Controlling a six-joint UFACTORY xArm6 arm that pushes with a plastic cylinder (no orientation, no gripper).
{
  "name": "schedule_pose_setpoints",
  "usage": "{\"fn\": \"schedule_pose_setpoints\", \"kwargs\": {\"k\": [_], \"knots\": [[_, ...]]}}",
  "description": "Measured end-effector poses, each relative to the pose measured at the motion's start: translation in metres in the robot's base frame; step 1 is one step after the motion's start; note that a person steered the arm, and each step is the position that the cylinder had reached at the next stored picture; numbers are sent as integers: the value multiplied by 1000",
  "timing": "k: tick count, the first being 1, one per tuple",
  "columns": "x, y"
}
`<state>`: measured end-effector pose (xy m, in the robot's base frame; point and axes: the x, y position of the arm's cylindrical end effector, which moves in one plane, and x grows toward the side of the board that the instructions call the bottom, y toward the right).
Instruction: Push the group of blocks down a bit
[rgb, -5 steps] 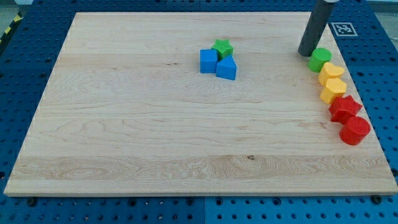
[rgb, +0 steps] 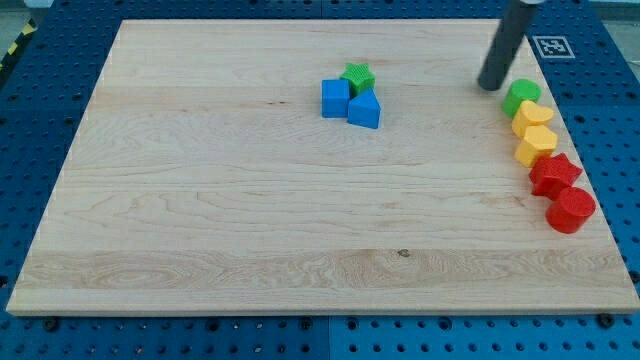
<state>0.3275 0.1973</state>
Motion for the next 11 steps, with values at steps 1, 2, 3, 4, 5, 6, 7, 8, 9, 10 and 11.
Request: {"fn": "schedule_pose_setpoints", "kwargs": {"k": [1,2,3,4,5,6,7,8,9,10,11], "knots": [[-18,-79],[-46,-145],[-54,-183],[-54,-217],[-54,-223],[-54,-228],[-51,-248],[-46,-249],[-27,-248],[-19,-231],[-10,-208]]}}
